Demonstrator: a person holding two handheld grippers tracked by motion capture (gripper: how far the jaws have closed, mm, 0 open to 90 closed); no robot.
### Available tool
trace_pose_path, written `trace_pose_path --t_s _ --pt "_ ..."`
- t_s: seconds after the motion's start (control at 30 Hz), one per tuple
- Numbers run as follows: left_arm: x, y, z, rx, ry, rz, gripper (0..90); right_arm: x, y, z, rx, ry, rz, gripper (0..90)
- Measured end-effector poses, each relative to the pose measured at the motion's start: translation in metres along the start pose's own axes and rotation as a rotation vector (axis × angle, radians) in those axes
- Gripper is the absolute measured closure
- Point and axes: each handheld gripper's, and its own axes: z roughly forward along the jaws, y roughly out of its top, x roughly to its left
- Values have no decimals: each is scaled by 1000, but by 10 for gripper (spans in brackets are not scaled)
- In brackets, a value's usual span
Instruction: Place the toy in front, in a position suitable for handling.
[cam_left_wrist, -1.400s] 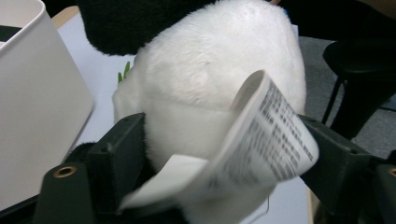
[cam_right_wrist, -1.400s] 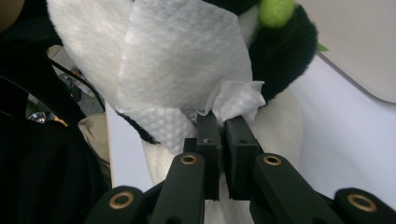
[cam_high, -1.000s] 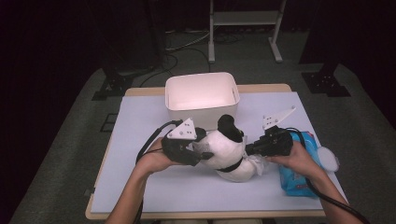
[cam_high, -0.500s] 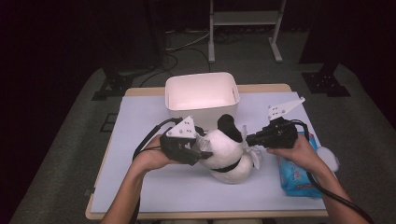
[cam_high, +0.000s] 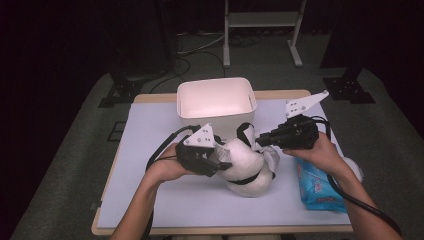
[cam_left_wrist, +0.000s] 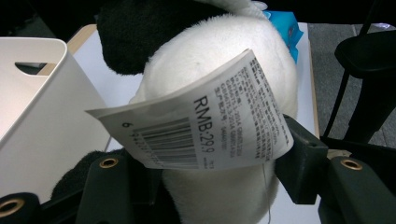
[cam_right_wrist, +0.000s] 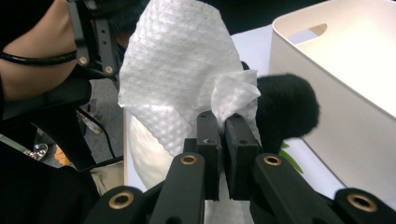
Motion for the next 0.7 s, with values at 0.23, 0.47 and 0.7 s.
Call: trace_pose_path --t_s 0.23,0.47,0.7 --pt "1 3 5 4 -13 -7 400 3 1 2 43 -21 -17 850" --pt "2 7 7 5 -23 -25 323 3 -3 1 86 -50 -23 853" --pt "5 3 3 2 -9 -53 227 -1 -12 -2 78 -61 0 854"
